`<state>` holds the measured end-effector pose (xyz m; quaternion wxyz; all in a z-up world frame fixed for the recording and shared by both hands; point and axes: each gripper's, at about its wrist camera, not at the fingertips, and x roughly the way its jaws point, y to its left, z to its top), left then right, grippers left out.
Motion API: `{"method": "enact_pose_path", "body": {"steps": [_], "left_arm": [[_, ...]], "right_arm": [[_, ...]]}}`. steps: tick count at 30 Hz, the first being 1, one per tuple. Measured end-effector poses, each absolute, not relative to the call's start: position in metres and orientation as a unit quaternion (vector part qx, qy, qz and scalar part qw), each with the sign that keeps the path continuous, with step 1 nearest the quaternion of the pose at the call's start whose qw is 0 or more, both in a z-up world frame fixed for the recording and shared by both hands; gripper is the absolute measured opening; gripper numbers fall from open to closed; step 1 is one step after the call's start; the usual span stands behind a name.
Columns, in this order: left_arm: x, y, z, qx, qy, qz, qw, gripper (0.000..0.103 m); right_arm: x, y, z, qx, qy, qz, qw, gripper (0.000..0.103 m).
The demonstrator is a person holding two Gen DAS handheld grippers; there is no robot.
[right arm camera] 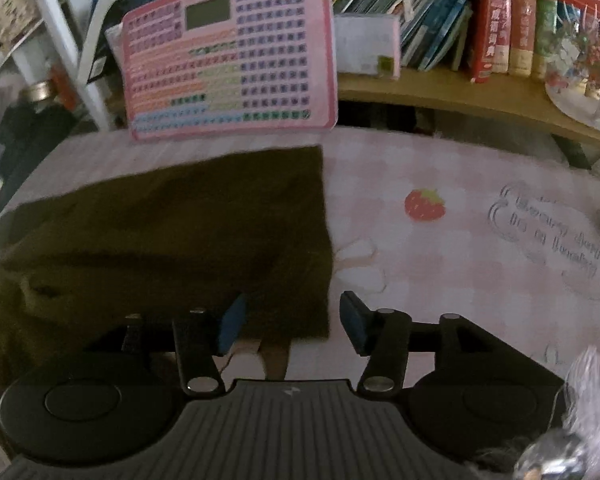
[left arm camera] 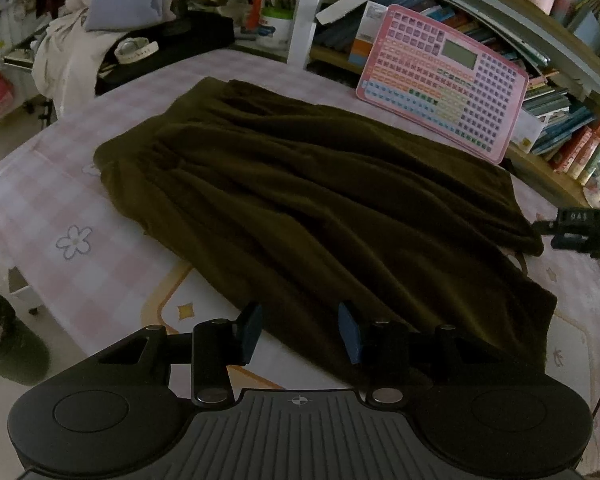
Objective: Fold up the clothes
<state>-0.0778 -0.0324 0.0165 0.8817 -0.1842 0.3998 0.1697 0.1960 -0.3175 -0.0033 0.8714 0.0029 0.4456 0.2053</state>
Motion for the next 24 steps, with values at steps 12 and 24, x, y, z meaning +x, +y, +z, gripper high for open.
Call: {"method": "enact_pose_path", "body": {"steps": [12, 24], "left_arm": [[-0.052, 0.005, 0.017, -0.182, 0.36, 0.12, 0.907, 0.043], [-0.056, 0.074, 0.014, -0.183, 0.356, 0.053, 0.915, 0.048]], "right_arm": [[0.109, -0.328, -0.004, -0.006, 0.445, 0.146, 0.884, 0.052], [0.019, -0.308, -0.009, 0.026, 0.463, 0.038, 0.885, 0.06]]}}
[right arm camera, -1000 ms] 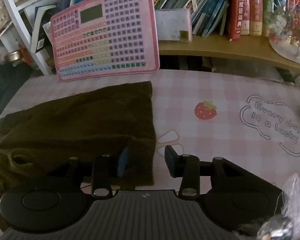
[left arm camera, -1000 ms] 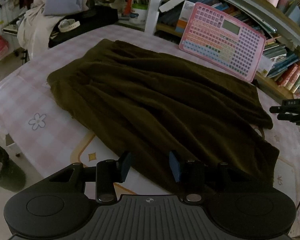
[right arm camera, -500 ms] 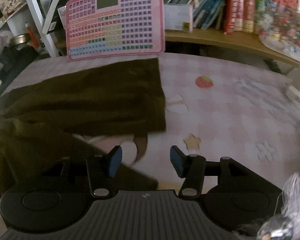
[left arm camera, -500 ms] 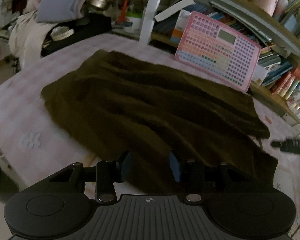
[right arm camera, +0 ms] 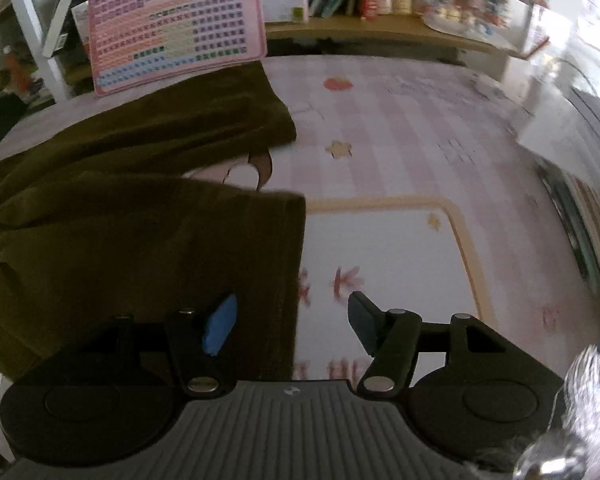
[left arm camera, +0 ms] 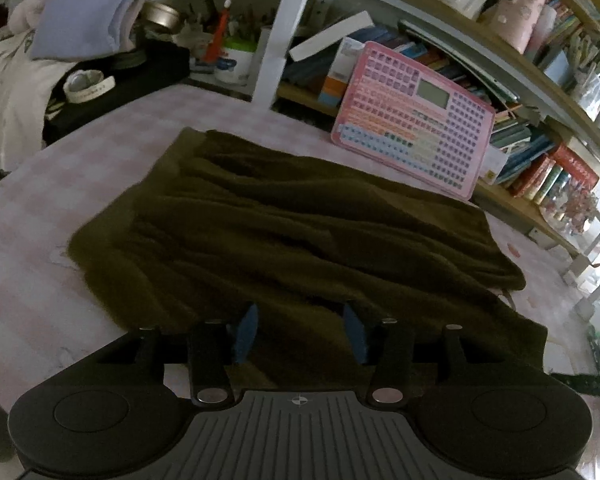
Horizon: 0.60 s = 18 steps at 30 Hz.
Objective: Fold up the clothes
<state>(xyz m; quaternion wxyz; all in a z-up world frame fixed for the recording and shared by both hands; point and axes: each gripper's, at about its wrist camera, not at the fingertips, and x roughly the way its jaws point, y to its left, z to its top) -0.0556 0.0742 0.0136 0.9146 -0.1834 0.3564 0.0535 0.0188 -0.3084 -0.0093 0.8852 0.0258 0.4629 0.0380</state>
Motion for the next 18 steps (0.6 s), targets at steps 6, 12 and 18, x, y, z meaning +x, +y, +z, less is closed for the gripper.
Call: {"method": "enact_pose_path", "body": {"steps": [6, 12, 18], "left_arm": [[-0.062, 0.106, 0.008, -0.174, 0.361, 0.025, 0.916, 0.048], [-0.073, 0.14, 0.004, -0.183, 0.359, 0.028, 0.915, 0.048], [-0.08, 0.165, 0.0, -0.203, 0.355, 0.04, 0.912, 0.048]], "right_arm": [[-0.026, -0.29, -0.013, 0.049, 0.46, -0.017, 0.886, 0.061], [-0.055, -0.268, -0.019, 0.066, 0.462, -0.048, 0.883, 0.061], [-0.061, -0.254, -0.017, 0.058, 0.458, -0.063, 0.885, 0.062]]}}
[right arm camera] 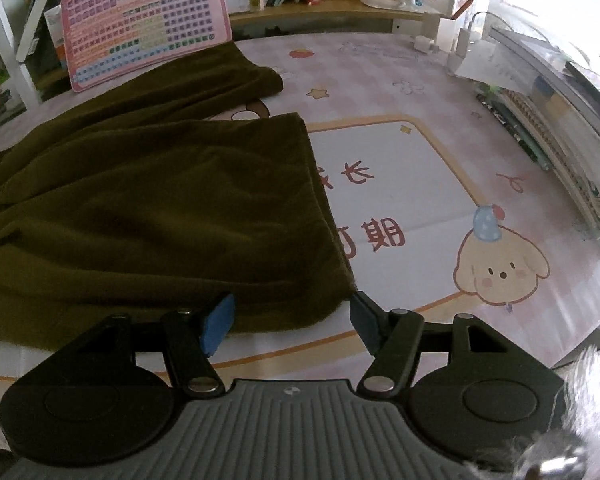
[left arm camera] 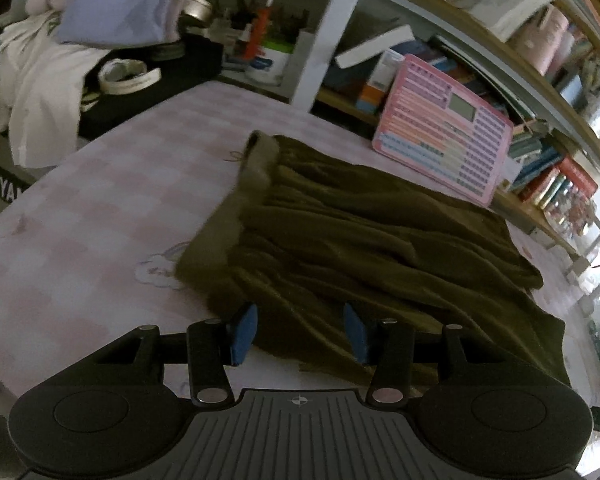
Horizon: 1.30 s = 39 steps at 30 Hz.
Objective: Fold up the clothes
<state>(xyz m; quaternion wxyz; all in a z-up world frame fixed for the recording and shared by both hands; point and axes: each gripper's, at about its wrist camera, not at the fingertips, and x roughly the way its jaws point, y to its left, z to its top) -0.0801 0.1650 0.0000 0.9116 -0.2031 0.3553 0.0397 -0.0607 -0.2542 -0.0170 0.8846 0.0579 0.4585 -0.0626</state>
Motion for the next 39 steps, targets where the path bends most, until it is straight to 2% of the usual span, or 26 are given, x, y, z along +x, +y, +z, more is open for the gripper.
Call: {"method": "enact_pose_path", "body": {"steps": [28, 39], "left_arm": [[-0.074, 0.199, -0.017, -0.25, 0.371, 0.087, 0.89, 0.049], [-0.059, 0.194, -0.023, -0.283, 0.382, 0.099, 0.874, 0.049]], "right_arm": [[-0.065, -0.259, -0.024, 0.066, 0.466, -0.098, 0.877, 0.062], [-0.066, -0.26, -0.027, 0.076, 0.467, -0.086, 0.877, 0.057]]}}
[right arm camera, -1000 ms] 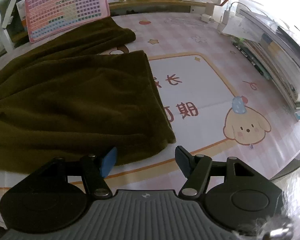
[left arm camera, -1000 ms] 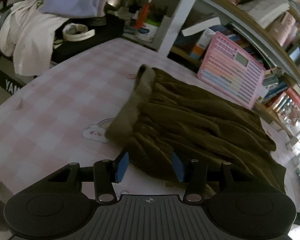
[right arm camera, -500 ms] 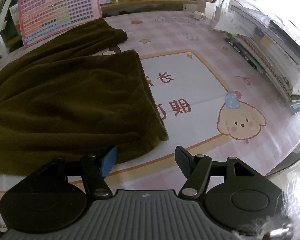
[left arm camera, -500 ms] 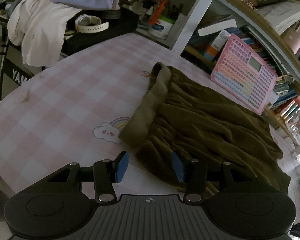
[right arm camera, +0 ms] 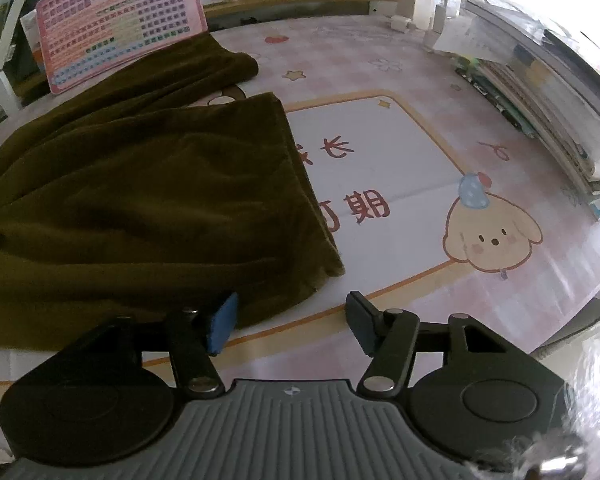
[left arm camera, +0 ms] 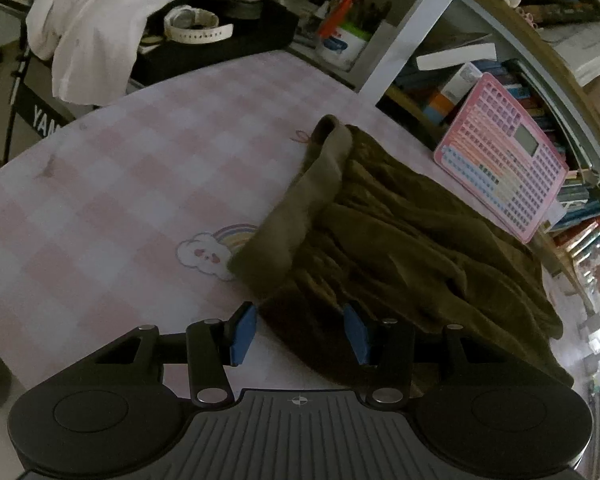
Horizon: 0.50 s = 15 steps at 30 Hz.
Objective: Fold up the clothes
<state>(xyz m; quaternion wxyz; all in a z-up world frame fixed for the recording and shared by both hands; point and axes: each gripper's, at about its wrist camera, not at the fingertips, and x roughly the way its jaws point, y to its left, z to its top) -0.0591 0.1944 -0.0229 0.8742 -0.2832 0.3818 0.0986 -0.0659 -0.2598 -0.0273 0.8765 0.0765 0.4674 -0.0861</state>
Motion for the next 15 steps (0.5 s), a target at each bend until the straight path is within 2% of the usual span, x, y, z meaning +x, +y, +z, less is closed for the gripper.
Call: {"method": "enact_pose_path", "body": {"steps": [4, 7, 9, 10, 11, 12, 14, 15], "left_arm": [[-0.056, 0.203, -0.029, -0.309, 0.384, 0.118, 0.862, 0.049], [-0.055, 0.213, -0.034, -0.342, 0.369, 0.126, 0.855, 0.048], [-0.05, 0.216, -0.034, -0.347, 0.368, 0.125, 0.853, 0.041], [-0.047, 0.215, -0.034, -0.342, 0.373, 0.124, 0.854, 0.035], [-0.045, 0.213, -0.033, -0.337, 0.379, 0.118, 0.854, 0.025], [-0.044, 0.21, -0.033, -0.333, 0.381, 0.11, 0.855, 0.02], [-0.044, 0.201, -0.03, -0.318, 0.383, 0.09, 0.863, 0.016], [-0.045, 0.197, -0.029, -0.313, 0.383, 0.082, 0.865, 0.015]], "right_arm": [[-0.067, -0.258, -0.028, 0.067, 0.463, -0.083, 0.88, 0.053], [-0.068, -0.256, -0.028, 0.056, 0.459, -0.075, 0.883, 0.047], [-0.068, -0.255, -0.028, 0.05, 0.456, -0.068, 0.886, 0.042], [-0.068, -0.254, -0.028, 0.047, 0.454, -0.064, 0.887, 0.038], [-0.068, -0.253, -0.028, 0.044, 0.452, -0.061, 0.889, 0.033], [-0.067, -0.252, -0.028, 0.041, 0.449, -0.059, 0.89, 0.03], [-0.065, -0.251, -0.028, 0.03, 0.444, -0.061, 0.893, 0.016], [-0.063, -0.251, -0.029, 0.024, 0.442, -0.064, 0.894, 0.014]]}}
